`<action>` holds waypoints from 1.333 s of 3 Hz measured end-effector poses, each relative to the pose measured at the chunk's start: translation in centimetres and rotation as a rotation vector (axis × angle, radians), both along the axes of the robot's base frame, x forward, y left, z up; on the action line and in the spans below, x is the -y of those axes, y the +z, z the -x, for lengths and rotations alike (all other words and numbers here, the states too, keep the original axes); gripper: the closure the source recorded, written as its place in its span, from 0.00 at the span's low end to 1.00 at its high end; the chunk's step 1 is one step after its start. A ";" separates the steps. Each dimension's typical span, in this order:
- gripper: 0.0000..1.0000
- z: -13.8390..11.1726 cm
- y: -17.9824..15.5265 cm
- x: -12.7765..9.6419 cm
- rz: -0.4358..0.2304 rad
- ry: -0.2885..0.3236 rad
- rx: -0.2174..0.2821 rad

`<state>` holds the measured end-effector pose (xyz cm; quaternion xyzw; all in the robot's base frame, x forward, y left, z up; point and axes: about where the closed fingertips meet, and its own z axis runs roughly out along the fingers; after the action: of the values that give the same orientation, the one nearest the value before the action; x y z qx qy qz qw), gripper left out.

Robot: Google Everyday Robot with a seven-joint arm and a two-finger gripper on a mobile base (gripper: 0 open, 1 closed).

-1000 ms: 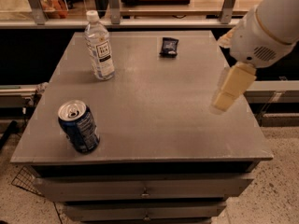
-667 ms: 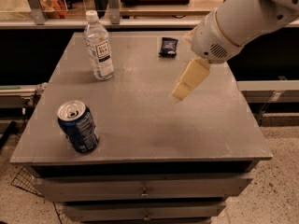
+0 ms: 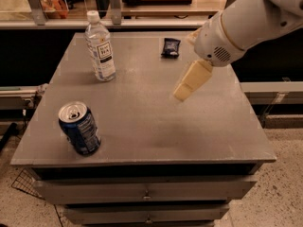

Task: Knock blue plastic bottle over

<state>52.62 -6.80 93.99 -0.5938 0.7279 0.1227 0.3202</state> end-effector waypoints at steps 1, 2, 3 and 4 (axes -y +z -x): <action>0.00 -2.6 -1.4 -5.6 -0.137 0.006 -0.001; 0.00 -7.2 -1.4 -12.4 -0.276 0.017 0.037; 0.00 -9.8 -1.0 -16.0 -0.348 0.025 0.063; 0.00 -11.9 -1.1 -18.4 -0.431 0.005 0.065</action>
Offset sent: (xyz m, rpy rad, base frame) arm 0.1057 0.1680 -0.0174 0.3757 -0.0572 0.0169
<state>64.55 11.57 92.91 -0.5173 0.6726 0.2570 0.4625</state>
